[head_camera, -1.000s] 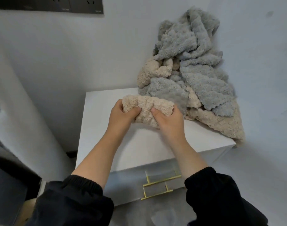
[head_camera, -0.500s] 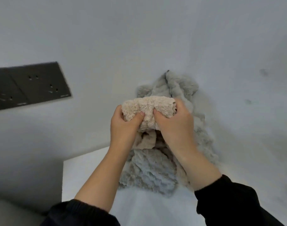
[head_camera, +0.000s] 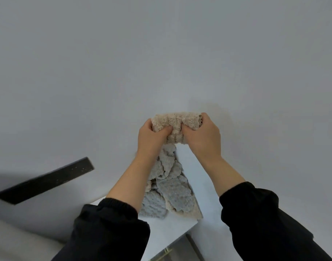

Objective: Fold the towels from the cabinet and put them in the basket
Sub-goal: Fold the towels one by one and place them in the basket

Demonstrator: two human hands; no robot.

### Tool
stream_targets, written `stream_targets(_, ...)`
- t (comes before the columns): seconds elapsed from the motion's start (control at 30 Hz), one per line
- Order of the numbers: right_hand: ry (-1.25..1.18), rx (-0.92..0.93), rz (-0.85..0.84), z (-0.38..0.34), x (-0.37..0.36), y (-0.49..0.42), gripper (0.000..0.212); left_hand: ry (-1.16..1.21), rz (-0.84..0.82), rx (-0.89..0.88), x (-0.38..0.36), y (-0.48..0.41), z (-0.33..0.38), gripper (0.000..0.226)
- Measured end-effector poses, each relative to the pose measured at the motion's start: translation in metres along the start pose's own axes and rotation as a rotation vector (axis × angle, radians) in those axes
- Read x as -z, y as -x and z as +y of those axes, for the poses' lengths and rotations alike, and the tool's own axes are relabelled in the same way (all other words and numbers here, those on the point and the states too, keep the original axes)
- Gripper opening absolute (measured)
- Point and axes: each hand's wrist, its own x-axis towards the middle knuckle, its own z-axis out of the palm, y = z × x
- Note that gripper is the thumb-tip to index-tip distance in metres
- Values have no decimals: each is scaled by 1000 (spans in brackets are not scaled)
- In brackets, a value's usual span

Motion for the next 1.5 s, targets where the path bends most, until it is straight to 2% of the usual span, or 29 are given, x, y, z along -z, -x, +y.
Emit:
stream_targets(0.17, 115, 33, 136, -32, 51, 18, 29, 22, -135, -48, -12, 32, 52, 22)
stream_targets(0.4, 190, -69, 288, -52, 111, 77, 31, -13, -395, -109, -16, 85, 85, 22)
stream_targets(0.53, 204, -132, 428, -57, 157, 115, 33, -27, -561, -165, -37, 117, 100, 23)
stream_targets(0.73, 228, -203, 564, -52, 244, 184, 30, -17, -730, -216, -96, 186, 113, 24)
stream_targets(1.17, 289, -383, 988, -9, 441, 364, 23, -7, -1224, -342, -248, 407, 136, 25)
stream_targets(1.37, 385, -464, 1162, 35, 560, 463, 26, 85, -1440, -220, -339, 552, 129, 27)
stream_targets(1.5, 457, -506, 1266, 73, 658, 541, 31, 170, -1516, -17, -409, 679, 112, 26)
